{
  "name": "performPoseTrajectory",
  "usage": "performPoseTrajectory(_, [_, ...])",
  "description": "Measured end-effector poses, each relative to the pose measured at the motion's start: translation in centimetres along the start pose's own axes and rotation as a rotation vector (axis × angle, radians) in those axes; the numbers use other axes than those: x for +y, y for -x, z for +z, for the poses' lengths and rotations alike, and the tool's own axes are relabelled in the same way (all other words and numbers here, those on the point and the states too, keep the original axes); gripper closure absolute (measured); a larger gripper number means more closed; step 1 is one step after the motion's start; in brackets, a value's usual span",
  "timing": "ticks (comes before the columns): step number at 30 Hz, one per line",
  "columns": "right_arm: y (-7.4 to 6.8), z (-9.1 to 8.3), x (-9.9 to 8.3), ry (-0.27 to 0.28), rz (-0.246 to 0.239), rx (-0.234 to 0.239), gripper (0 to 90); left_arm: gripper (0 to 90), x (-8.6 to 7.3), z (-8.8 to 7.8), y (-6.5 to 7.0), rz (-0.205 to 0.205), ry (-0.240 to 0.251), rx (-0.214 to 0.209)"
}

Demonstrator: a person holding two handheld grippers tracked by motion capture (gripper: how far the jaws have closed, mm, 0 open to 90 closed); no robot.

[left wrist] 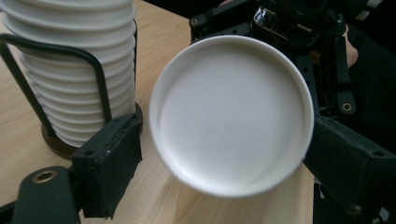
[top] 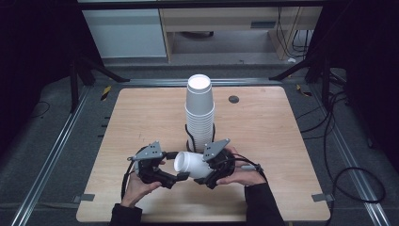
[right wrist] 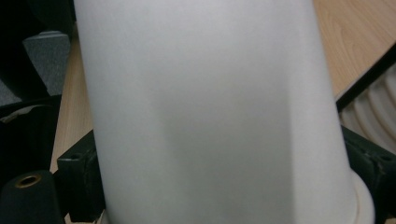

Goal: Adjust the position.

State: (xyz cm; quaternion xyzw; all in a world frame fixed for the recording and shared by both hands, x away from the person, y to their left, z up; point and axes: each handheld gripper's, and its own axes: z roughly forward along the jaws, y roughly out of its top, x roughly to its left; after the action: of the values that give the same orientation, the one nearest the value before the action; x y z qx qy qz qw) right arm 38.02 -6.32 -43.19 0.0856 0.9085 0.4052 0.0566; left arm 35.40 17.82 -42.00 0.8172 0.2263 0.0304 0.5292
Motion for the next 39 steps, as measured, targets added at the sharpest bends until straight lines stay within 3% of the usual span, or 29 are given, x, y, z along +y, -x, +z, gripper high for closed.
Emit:
performPoseTrajectory(2, [-0.16, 0.47, 0.29, -0.019, -0.019, 0.004, 9.8, 13.0, -0.01, 0.49, 0.00, 0.003, -0.025, -0.004])
performPoseTrajectory(9, [-0.30, 1.01, 0.68, -0.037, -0.031, 0.000, 9.7, 16.3, 0.09, 0.97, 0.02, 0.004, -0.038, -0.016])
performPoseTrajectory(18, [-0.36, 1.08, 0.70, -0.039, -0.039, -0.001, 9.5, 18.9, 0.12, 0.96, 0.01, -0.008, -0.027, -0.023])
performPoseTrajectory(33, [-0.31, 0.98, 0.66, -0.024, -0.018, 0.016, 7.2, 20.9, 0.21, 0.71, 0.00, -0.017, -0.009, -0.040])
performPoseTrajectory(39, [-0.19, 0.68, 0.51, -0.004, 0.003, 0.017, 5.2, 21.4, 0.23, 0.55, 0.06, -0.010, -0.007, -0.025])
